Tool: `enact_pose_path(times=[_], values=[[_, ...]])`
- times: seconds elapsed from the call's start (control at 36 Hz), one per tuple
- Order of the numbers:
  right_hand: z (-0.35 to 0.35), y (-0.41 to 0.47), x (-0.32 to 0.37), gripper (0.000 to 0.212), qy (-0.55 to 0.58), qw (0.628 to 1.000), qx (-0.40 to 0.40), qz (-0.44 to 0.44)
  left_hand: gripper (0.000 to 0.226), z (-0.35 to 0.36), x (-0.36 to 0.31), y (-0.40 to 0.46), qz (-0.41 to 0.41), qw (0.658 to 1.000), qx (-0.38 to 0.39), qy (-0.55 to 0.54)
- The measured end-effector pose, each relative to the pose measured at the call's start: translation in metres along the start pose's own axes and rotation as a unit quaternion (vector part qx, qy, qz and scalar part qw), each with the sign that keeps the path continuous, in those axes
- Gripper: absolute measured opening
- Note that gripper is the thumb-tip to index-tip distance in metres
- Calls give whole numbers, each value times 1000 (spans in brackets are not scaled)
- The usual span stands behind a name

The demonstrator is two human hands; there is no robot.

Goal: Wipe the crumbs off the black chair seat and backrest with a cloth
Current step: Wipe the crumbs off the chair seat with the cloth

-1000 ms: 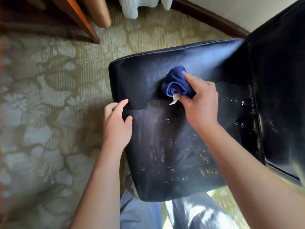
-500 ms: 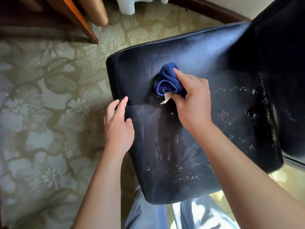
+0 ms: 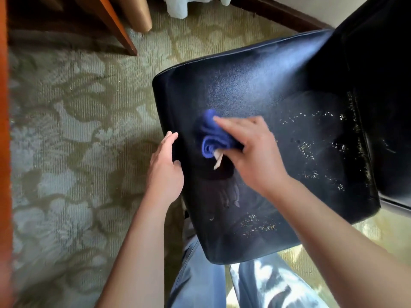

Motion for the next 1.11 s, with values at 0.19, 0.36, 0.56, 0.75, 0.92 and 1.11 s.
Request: enact_pose_path(times=[0.19,0.36,0.56,0.75,0.92,1.11], values=[[12,26,-8,59,-39,998,-20,36,73,0,11,2,-31,999,25,-11],[56,-19,16,57,-69,988,132,-35,70,-4,11,0,-48,999,12,-11],[-17,-29,-31,52,49,998,-8,45,61,-3,-26,-2,4,997,-39,71],[-87,-11,-112,53,18,975,-156,160,54,21,-55,4,14,993,-43,111],[-44,-22,-102,57,-2,990,-39,134,58,21,-58,7,4,989,-62,134],[-4,-59,-66,52,28,992,124,23,57,21,-64,11,-36,987,-66,144]])
Point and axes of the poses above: each hand's wrist, its own y-axis towards the middle knuckle, its own z-axis out of the palm, x = y × z, the point moved 9 cm from there along y, towards the middle knuckle, and after that the axes turned 12 degrees about x, right-handed, at the moved point
